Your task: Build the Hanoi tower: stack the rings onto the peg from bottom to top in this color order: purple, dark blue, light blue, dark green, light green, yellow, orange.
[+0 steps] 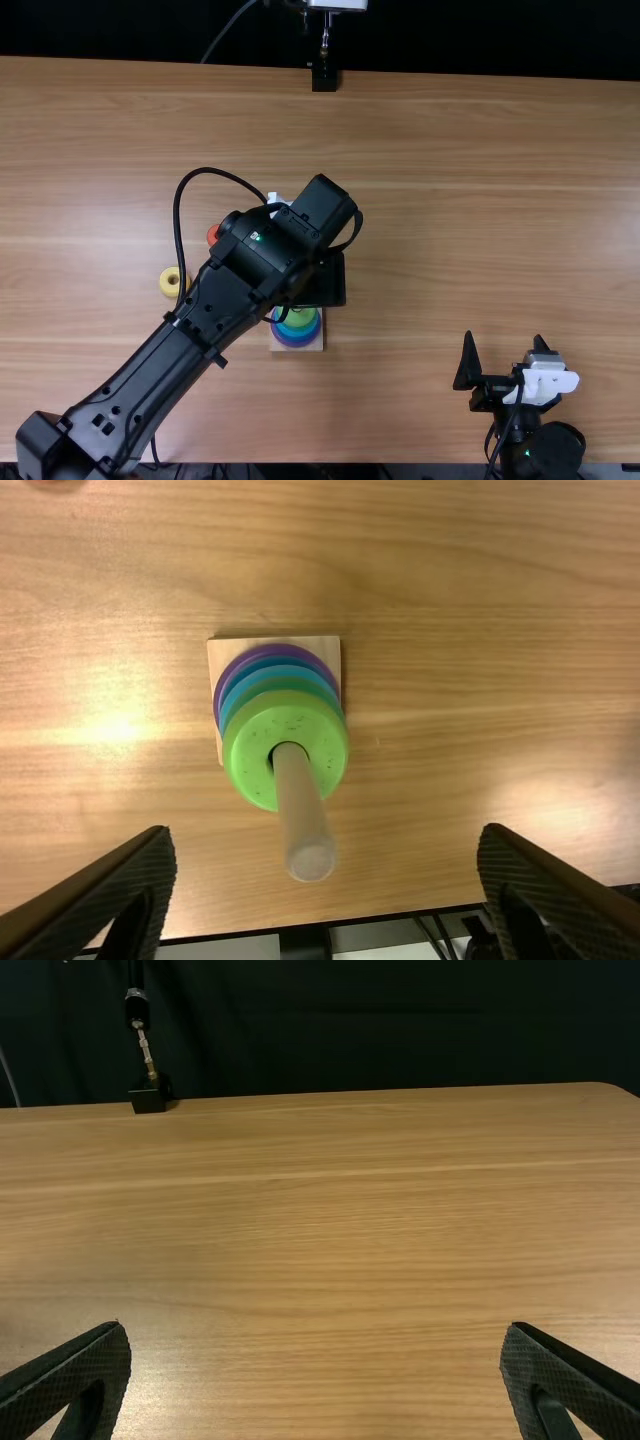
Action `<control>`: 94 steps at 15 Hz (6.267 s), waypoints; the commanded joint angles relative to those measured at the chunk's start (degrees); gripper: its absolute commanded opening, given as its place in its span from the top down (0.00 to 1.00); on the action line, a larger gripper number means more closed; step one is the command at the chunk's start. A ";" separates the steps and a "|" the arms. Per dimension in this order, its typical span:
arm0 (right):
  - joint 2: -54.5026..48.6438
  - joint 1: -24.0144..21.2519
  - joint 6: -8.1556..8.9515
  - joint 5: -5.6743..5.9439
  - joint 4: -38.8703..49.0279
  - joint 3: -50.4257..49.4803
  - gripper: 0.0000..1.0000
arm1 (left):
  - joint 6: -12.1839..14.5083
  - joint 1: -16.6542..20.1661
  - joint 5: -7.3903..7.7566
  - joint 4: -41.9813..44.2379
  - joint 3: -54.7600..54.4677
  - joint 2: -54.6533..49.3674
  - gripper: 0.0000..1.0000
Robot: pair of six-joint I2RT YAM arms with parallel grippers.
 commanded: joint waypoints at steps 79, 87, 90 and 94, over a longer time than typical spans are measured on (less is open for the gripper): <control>-0.71 -0.57 0.11 0.49 -3.97 -3.66 0.00 | 42.38 34.98 1.99 19.56 -22.56 10.44 1.00; -0.71 -0.57 0.11 0.49 -3.97 -3.66 0.00 | 32.58 30.94 1.14 -3.43 -2.26 7.36 1.00; -0.71 -0.57 0.11 0.49 -3.97 -3.66 0.00 | 27.72 27.25 1.04 -4.48 1.43 4.90 1.00; -0.71 -0.57 0.11 0.49 -3.97 -3.66 0.00 | 22.03 21.54 1.14 -4.48 2.05 2.00 1.00</control>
